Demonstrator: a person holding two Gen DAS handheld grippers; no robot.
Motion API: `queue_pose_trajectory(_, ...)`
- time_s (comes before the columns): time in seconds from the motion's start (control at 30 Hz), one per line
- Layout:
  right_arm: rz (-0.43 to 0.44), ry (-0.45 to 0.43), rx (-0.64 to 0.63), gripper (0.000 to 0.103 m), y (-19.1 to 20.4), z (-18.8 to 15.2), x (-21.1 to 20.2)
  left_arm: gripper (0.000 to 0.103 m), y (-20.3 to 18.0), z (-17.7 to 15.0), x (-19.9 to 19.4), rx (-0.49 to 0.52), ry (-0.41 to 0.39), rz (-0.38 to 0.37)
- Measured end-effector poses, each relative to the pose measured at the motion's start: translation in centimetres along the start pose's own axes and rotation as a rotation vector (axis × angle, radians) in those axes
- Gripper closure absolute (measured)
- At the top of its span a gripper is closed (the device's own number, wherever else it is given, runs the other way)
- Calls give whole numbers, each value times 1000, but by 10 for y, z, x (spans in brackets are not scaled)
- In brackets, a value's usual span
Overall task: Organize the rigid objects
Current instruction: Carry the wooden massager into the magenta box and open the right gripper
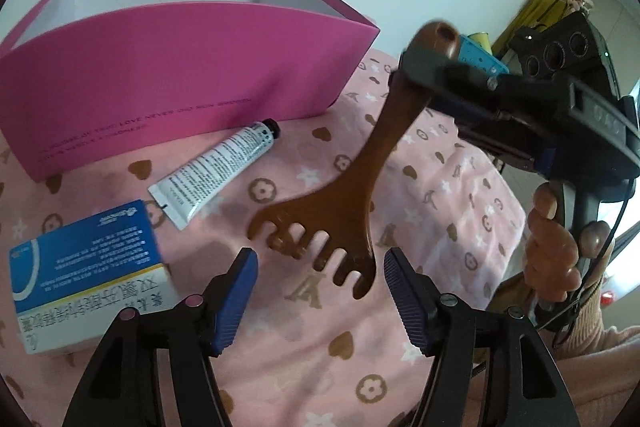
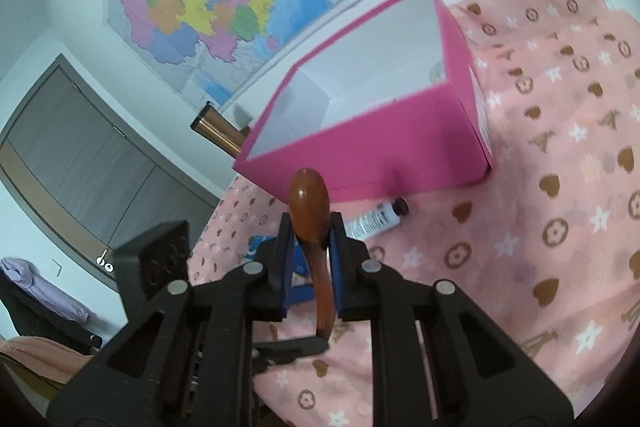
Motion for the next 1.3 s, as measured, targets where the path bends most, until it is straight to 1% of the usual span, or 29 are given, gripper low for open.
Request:
queue_pose_trajectory(0.13, 23, -17, -17, 85, 10, 10, -1, 36, -2, 8, 3, -17, -11, -32)
queue_pose_trajectory(0.23, 37, -24, -30, 85, 17, 17, 0, 39, -4, 15, 1, -25, -31, -52)
queue_pose_trajectory(0.3, 39, -27, -39, 85, 21, 21, 0, 48, -3, 20, -5, -27, -51, -57)
queue_pose_trajectory(0.53, 45, -55, -66, 85, 30, 36, -2, 59, -2, 36, -29, -15, -116, -51)
queue_pose_trajectory(0.73, 40, -93, -82, 85, 34, 53, -8, 59, -2, 54, -50, 3, -166, -26)
queue_pose_trajectory(0.9, 44, -114, -81, 85, 34, 72, -8, 59, 4, 74, -63, 26, -189, 22)
queue_pose_trajectory(1.0, 49, -126, -83, 85, 33, 83, -6, 59, 12, 85, -68, 26, -189, 30)
queue_pose_trajectory(1.1, 44, -135, -79, 85, 31, 92, -3, 59, 16, 94, -66, 29, -191, 59)
queue_pose_trajectory(1.2, 44, -135, -68, 85, 26, 99, 2, 59, 21, 102, -63, 30, -181, 64)
queue_pose_trajectory(1.3, 34, -138, -56, 85, 20, 106, 6, 59, 24, 108, -62, 32, -177, 87)
Point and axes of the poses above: each gripper's, at about its wrist camera, not at the fingertips, and x roughly the way its jaws point, y to its left, z to its top, the point moved 3 cm from there along x, roughly the way its jaws point, and after that the axes turned 5 degrees about y, right-handed, at the moved point
